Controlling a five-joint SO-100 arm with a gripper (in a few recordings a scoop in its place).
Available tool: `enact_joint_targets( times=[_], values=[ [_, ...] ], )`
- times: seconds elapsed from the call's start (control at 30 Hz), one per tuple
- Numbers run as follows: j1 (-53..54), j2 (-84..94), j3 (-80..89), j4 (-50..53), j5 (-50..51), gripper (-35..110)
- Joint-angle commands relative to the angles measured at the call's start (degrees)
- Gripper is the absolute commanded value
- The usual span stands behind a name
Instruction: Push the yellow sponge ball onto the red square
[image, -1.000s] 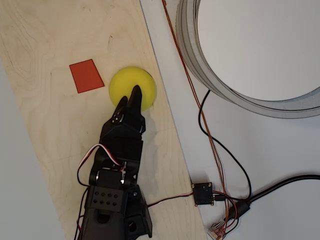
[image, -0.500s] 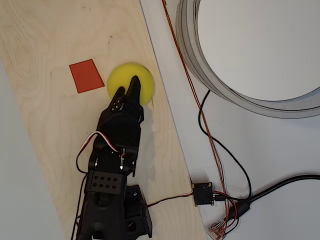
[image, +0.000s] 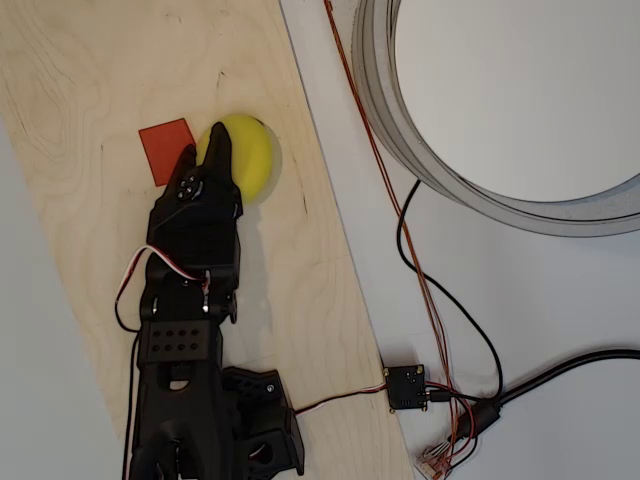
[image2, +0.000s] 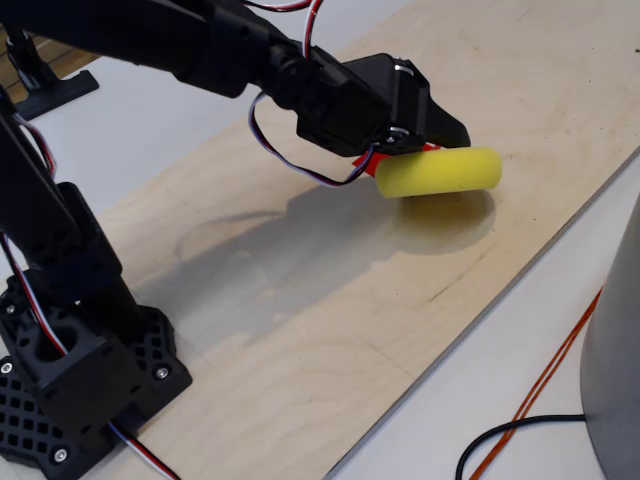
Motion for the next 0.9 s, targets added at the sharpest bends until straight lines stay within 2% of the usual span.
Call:
enact_joint_targets(
  times=[0.0, 0.3, 0.57, 0.87],
  values=[
    [-1.4, 2.6, -0.3, 0.3, 2.0, 18],
    [-3.1, 3.2, -2.4, 0.4, 2.9, 18],
    [4.5, 6.0, -9.9, 9.9, -12.0, 18],
    [12.6, 8.9, -6.2, 10.8, -22.1, 18]
  ],
)
